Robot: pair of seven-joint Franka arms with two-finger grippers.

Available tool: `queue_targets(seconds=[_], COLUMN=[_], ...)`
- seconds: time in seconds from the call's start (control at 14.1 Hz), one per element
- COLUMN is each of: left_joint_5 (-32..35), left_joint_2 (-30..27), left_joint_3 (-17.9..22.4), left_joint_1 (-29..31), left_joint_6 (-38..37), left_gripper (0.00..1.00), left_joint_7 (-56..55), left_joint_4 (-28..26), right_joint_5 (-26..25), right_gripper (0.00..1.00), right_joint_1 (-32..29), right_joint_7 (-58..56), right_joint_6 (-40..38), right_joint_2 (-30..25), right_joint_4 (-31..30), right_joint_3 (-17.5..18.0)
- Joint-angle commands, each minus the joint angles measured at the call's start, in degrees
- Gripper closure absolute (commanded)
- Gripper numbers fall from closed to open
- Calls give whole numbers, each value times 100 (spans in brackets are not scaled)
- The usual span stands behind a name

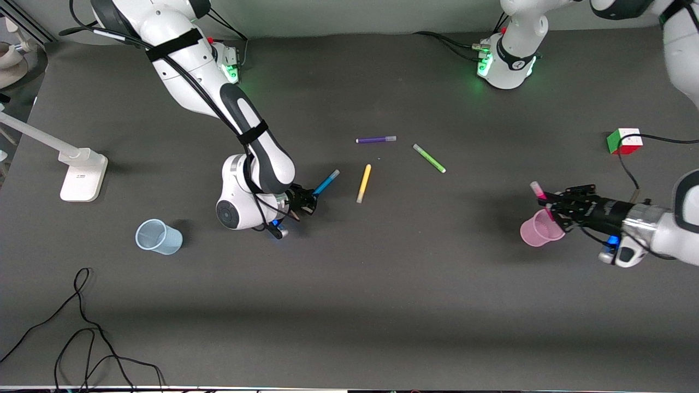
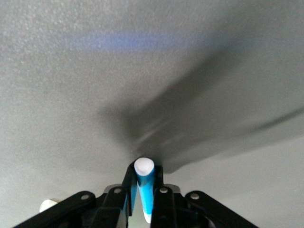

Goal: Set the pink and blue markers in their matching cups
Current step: 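Grasp the pink marker with the left gripper and carry it toward the pink cup, then drop the pink marker in the pink cup while the right gripper nears the blue cup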

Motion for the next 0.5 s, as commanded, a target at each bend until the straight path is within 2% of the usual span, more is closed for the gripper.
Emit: queue_targets(seconds=[0.0,0.14,0.28,0.43], left_joint_5=[-411,-499,-648,-693], left_joint_2=[426,708,910,1077], left_joint_3=[-84,-84,-76,-76], left_joint_1=[445,639,736,789], left_joint_6=[-241,-241,-241,-215], left_gripper=[100,100,100,100], left_joint_7=[534,894,1089,1264], left_joint_4=[130,121,121,138], right_joint_5=[-18,-464,-1236,-2080], right_gripper=[100,100,100,100], right_joint_1=[55,64,64,64], right_joint_7=[31,40,-39,-40], right_joint_6=[-47,-537,-934,-935], right_joint_2=[-400,-908,-1489,-1990], right_joint_4=[-140,-140,-140,-140], right_joint_3=[-203,-553,-984,-1214])
